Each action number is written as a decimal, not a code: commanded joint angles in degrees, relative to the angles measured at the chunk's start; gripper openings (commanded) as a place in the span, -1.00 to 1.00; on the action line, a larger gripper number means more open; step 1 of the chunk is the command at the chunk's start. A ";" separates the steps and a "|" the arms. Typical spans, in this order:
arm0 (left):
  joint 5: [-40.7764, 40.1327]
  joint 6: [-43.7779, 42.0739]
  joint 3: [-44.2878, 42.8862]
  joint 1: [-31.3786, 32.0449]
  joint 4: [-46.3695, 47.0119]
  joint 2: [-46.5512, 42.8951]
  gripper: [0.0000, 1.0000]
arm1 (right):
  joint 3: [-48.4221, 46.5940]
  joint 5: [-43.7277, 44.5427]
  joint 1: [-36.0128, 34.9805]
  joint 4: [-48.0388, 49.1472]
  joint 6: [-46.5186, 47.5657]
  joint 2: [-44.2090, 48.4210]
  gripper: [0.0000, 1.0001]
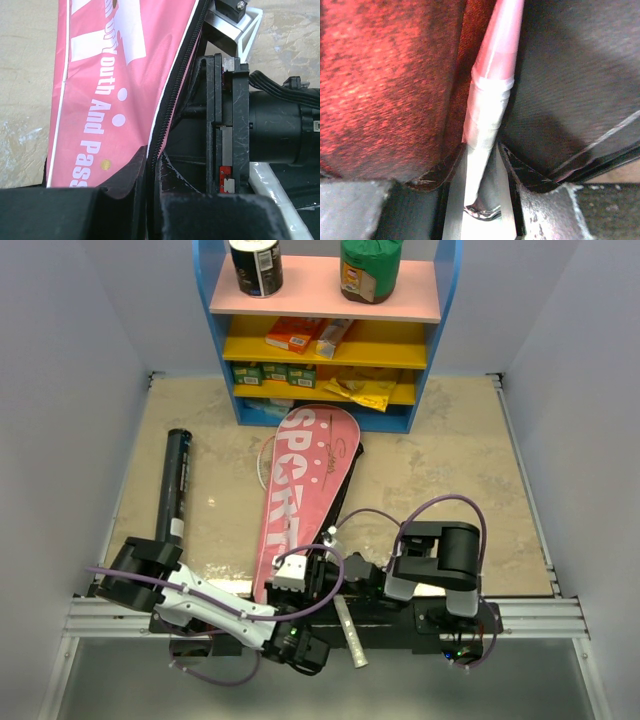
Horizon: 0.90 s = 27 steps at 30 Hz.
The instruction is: Pack up the badminton gear
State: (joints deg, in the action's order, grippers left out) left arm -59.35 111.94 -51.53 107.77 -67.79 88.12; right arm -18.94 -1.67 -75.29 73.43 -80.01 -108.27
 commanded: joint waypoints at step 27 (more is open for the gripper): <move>-12.45 14.55 0.82 -2.56 -7.53 -22.62 -1.00 | -12.08 15.54 2.25 -77.95 27.70 50.17 -0.07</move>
State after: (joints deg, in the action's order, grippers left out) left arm -62.63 111.98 -49.82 106.96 -75.29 72.27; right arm -28.27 4.36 -72.84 19.51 -57.67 -60.73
